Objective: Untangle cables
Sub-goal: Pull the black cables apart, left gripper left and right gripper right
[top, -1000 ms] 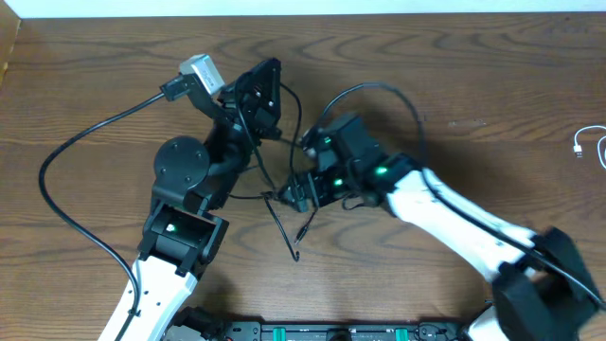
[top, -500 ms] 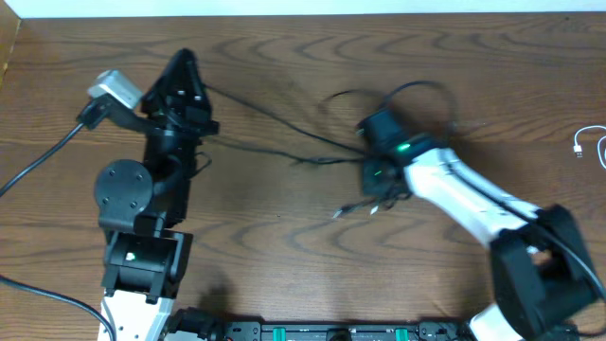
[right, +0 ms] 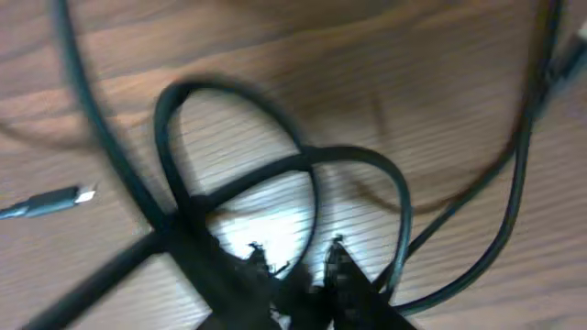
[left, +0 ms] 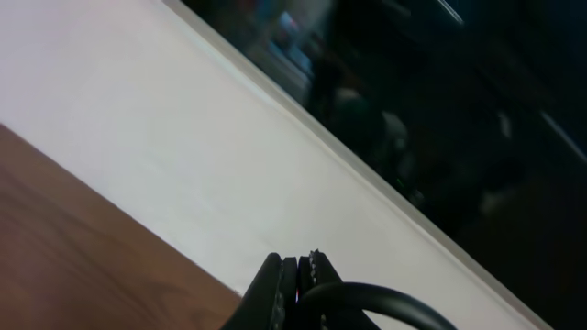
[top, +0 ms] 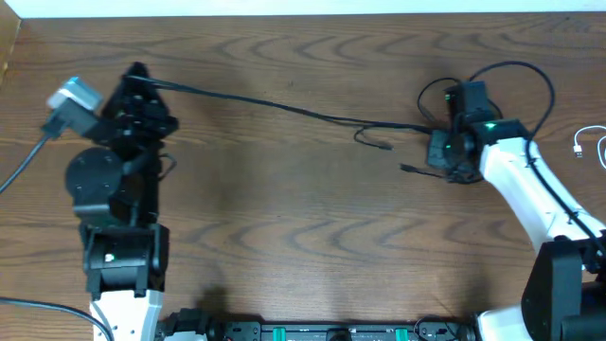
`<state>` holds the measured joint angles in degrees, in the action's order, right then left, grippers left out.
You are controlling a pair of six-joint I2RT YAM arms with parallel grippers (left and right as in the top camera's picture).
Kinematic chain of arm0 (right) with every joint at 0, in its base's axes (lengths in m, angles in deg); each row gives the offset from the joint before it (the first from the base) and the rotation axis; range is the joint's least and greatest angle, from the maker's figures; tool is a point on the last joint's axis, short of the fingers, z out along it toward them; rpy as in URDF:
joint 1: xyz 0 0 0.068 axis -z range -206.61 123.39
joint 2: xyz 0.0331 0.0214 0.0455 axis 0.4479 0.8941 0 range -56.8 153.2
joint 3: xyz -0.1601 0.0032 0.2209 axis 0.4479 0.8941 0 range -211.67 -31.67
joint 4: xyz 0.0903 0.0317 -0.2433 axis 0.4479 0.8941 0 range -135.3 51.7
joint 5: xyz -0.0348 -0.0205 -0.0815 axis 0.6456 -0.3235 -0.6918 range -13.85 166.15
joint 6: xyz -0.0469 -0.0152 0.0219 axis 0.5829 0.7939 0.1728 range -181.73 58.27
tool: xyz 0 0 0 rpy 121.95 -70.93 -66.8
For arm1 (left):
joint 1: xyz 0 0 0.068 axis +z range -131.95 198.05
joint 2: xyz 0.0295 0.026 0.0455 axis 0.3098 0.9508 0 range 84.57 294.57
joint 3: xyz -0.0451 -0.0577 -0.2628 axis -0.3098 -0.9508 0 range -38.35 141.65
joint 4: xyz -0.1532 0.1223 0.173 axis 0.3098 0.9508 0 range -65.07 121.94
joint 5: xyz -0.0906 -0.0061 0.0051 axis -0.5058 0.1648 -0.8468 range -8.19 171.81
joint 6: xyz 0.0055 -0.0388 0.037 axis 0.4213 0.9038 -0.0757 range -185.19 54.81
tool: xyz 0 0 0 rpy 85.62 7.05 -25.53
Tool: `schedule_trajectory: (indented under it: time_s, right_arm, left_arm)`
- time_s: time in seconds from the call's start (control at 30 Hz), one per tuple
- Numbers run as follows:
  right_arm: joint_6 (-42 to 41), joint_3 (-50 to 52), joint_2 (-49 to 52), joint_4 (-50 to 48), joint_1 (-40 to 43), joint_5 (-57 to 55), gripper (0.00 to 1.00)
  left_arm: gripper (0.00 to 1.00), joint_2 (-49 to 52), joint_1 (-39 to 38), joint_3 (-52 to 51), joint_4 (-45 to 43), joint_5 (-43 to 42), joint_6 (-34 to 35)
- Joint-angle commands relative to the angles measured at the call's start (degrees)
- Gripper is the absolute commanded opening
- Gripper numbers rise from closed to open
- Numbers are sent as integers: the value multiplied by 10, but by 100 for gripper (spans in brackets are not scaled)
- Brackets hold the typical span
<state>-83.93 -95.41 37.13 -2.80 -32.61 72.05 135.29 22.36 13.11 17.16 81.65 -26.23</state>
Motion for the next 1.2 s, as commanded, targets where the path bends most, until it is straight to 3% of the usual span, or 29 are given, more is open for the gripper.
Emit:
schedule_trajectory:
  time_s: [0.0, 0.13, 0.23, 0.57, 0.73, 0.87, 1.03, 1.17]
  right_arm:
    - [2, 1, 3, 4, 35, -54, 24]
    - [2, 1, 3, 4, 49, -54, 30]
    - [2, 1, 3, 4, 49, -54, 43]
    - [7, 1, 3, -1, 49, -54, 53]
    - [21, 1, 4, -4, 49, -50, 56]
    - [32, 1, 4, -9, 49, 122, 66]
    - [133, 7, 6, -57, 28, 384, 79]
    - [203, 10, 12, -86, -19, 408, 89]
  left_arm:
    - [8, -13, 46, 14, -9, 47, 4]
    - [8, -14, 92, 14, 11, 47, 36]
    - [8, -14, 118, 14, 30, 36, 38]
    - [8, -14, 136, 14, 78, 37, 38]
    - [7, -14, 159, 14, 90, 31, 95]
    - [8, -10, 160, 14, 122, -49, 97]
    - [8, 7, 160, 14, 197, -155, 97]
    - [8, 30, 160, 13, 219, -252, 96]
